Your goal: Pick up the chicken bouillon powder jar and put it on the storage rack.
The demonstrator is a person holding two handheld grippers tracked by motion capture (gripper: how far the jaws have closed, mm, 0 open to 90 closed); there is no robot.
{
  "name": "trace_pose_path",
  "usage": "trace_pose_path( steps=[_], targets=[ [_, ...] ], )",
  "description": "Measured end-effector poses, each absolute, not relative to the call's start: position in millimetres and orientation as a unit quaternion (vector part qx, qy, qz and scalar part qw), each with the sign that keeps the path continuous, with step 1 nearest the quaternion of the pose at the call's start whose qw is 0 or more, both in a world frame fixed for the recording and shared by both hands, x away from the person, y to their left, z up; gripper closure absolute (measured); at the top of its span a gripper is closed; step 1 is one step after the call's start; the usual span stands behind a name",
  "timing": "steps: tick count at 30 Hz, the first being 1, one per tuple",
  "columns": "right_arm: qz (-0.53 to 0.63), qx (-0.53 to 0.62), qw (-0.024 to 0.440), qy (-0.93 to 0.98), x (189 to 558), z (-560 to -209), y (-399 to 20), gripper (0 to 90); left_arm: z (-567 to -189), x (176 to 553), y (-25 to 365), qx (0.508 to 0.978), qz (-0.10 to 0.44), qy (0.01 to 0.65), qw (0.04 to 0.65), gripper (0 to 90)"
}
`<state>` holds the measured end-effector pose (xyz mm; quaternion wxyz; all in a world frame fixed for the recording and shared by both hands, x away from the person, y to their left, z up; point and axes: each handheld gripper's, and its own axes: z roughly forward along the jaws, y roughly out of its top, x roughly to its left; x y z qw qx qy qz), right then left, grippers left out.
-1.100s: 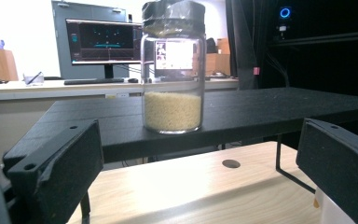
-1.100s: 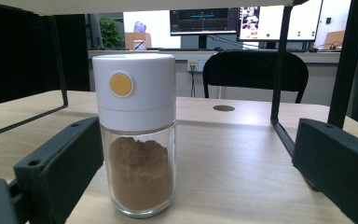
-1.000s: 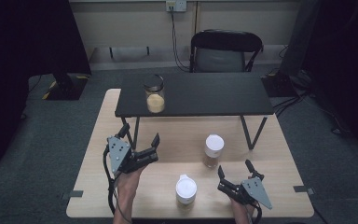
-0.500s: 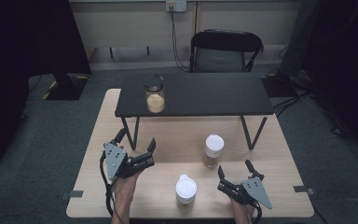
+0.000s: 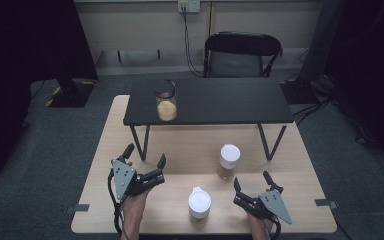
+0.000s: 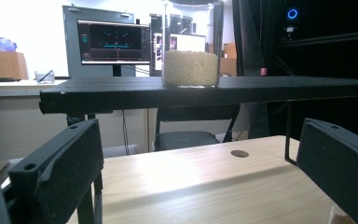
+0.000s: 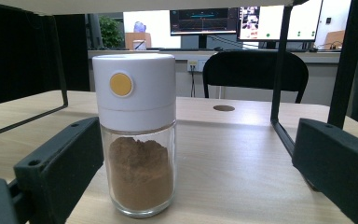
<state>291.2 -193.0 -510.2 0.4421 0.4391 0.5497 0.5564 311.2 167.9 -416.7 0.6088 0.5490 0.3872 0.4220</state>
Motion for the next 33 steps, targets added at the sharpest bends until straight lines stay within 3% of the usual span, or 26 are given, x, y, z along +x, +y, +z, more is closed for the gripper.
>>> trace_pose_path(
  steps=[33],
  targets=[
    [0.556,0.440,0.442,0.550,291,-510,-193,0.8,-471,310,173,0.555,0.406,0.409,0.599,0.1]
  ],
)
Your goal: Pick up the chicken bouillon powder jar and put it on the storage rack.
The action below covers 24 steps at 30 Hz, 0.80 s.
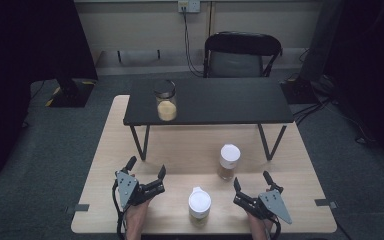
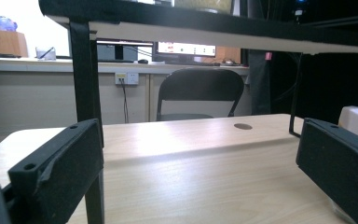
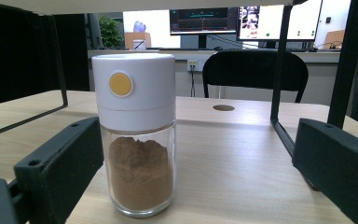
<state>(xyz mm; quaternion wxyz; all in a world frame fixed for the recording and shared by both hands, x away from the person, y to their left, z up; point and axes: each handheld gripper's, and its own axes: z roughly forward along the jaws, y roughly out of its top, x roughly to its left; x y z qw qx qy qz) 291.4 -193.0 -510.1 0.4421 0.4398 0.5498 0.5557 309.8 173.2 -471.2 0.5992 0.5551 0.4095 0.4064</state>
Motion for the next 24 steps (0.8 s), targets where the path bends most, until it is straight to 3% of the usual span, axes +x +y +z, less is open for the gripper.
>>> trace_pose_path(
  steps=[24],
  targets=[
    [0.556,0.440,0.442,0.550,291,-510,-193,0.9,-512,310,169,0.556,0.422,0.408,0.588,0.1]
  ],
)
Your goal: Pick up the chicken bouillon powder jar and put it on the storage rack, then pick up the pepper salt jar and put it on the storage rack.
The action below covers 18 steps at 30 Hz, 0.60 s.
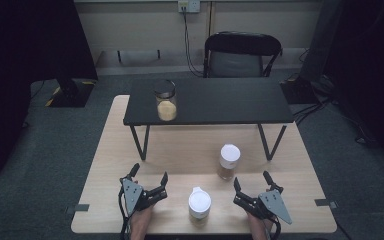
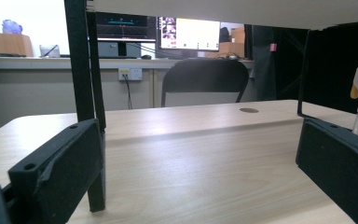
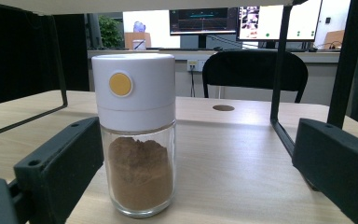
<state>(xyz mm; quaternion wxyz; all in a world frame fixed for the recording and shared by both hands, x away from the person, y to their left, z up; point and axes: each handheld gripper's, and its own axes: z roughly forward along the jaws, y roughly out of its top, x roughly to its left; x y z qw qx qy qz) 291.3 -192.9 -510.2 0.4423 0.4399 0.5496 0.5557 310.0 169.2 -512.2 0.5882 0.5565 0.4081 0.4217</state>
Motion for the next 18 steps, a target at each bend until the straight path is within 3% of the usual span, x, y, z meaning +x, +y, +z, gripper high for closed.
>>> trace_pose_path(
  steps=[18],
  targets=[
    [0.556,0.440,0.443,0.549,291.1,-510.3,-192.9,0.8,-513.0,309.5,167.4,0.548,0.438,0.413,0.580,0.2]
  ],
)
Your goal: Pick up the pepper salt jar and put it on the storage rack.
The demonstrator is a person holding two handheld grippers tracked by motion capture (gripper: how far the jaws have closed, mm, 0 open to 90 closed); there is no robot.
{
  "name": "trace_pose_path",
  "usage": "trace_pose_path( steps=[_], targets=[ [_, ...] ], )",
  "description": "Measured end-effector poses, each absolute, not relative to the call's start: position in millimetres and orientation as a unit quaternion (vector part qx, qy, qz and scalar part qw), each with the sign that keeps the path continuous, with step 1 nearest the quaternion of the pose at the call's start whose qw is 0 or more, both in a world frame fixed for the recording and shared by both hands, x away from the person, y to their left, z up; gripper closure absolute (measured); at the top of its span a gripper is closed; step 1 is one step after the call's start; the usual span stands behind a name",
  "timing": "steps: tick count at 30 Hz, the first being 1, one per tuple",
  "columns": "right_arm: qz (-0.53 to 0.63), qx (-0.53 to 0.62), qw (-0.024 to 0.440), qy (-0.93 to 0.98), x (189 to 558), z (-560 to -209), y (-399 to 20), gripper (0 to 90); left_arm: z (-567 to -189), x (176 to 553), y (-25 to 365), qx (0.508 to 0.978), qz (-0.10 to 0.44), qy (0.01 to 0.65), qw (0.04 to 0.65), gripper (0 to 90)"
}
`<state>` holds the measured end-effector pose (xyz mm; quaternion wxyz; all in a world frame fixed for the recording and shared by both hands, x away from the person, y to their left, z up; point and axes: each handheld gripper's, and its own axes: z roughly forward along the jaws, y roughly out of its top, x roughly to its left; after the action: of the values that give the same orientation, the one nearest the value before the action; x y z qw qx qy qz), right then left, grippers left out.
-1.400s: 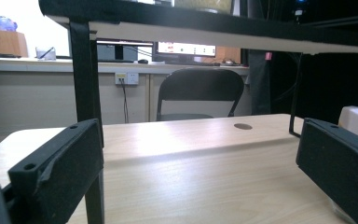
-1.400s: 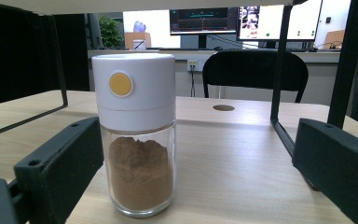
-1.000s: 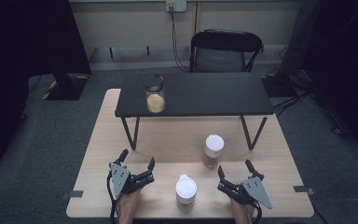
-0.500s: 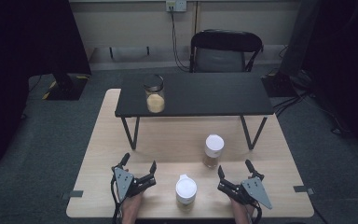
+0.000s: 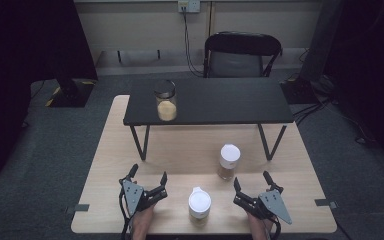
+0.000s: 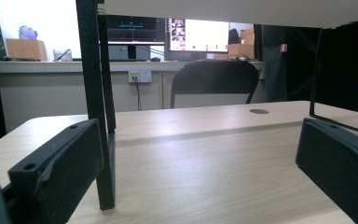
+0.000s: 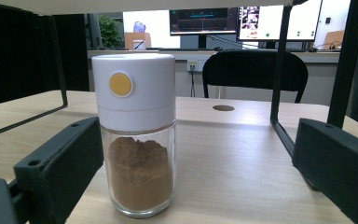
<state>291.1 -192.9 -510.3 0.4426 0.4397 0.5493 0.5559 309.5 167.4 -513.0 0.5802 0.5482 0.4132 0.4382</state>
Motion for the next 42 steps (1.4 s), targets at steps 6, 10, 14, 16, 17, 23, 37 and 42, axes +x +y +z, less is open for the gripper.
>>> trace_pose_path(
  steps=[6,10,14,16,17,23,37,42],
  targets=[
    [0.554,0.442,0.445,0.547,291,-510,-193,0.8,-513,310,167,0.548,0.438,0.416,0.578,0.1],
    [0.554,0.442,0.446,0.546,291,-510,-192,0.8,-513,310,167,0.549,0.438,0.417,0.577,0.1],
    [0.553,0.438,0.447,0.551,291,-510,-192,0.6,-513,310,167,0.550,0.438,0.417,0.576,0.1],
    [0.553,0.440,0.448,0.547,290,-510,-192,0.6,-513,310,167,0.550,0.438,0.419,0.575,0.1],
    [0.556,0.443,0.451,0.540,289,-509,-193,0.6,-513,310,167,0.550,0.439,0.419,0.573,0.1],
    [0.554,0.444,0.453,0.540,287,-506,-192,0.6,-513,310,167,0.551,0.439,0.418,0.573,0.1],
    [0.555,0.435,0.459,0.541,281,-493,-183,0.0,-512,311,166,0.553,0.439,0.417,0.572,0.1],
    [0.551,0.438,0.465,0.537,277,-488,-183,0.0,-512,310,166,0.554,0.439,0.415,0.573,0.0]
  ],
)
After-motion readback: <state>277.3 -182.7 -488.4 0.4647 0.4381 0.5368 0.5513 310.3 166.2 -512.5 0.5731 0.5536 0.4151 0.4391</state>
